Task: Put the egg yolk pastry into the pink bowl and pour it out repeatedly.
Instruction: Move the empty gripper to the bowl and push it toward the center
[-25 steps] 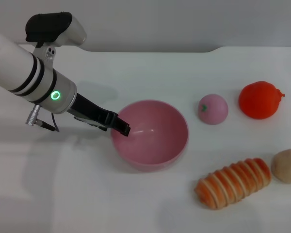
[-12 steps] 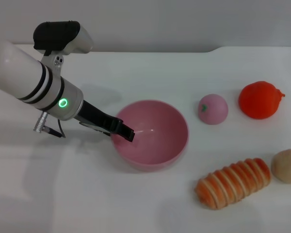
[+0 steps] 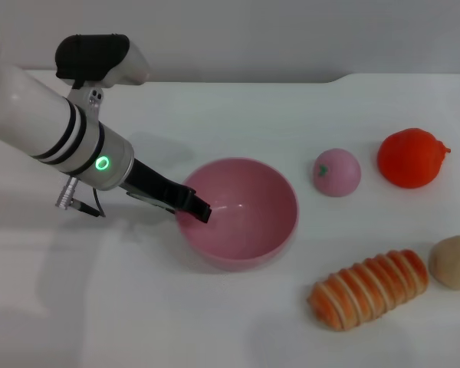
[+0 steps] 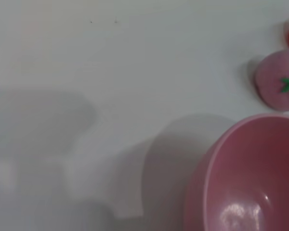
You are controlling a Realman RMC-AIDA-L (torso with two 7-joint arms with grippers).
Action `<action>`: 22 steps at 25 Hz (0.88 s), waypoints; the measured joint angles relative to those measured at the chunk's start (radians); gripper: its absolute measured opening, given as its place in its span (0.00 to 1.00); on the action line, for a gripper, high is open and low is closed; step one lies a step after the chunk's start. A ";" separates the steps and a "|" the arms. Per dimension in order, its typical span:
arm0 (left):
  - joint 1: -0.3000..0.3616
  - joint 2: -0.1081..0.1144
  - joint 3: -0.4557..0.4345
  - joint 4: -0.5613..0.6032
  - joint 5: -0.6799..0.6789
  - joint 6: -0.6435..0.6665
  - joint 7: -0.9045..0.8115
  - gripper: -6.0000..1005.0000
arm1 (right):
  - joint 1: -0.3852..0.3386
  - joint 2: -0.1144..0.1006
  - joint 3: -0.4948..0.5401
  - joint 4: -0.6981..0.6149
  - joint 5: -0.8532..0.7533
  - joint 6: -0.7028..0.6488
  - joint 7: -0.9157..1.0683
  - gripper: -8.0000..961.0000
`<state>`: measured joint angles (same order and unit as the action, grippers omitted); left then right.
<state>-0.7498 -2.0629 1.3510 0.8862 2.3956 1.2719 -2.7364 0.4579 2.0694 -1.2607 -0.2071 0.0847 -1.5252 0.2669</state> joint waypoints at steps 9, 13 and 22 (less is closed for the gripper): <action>-0.004 0.004 0.069 0.004 0.007 -0.031 0.009 0.35 | -0.004 0.000 0.011 0.000 0.002 -0.003 0.000 0.72; -0.001 0.004 0.064 0.008 0.007 -0.045 0.008 0.19 | -0.004 0.000 0.011 0.000 0.003 -0.001 0.000 0.72; -0.003 0.005 0.060 0.008 0.007 -0.059 0.009 0.08 | 0.000 -0.001 0.017 0.000 0.003 0.003 0.000 0.72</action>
<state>-0.7531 -2.0580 1.4110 0.8939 2.4024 1.2132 -2.7278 0.4575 2.0681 -1.2440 -0.2074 0.0875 -1.5224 0.2669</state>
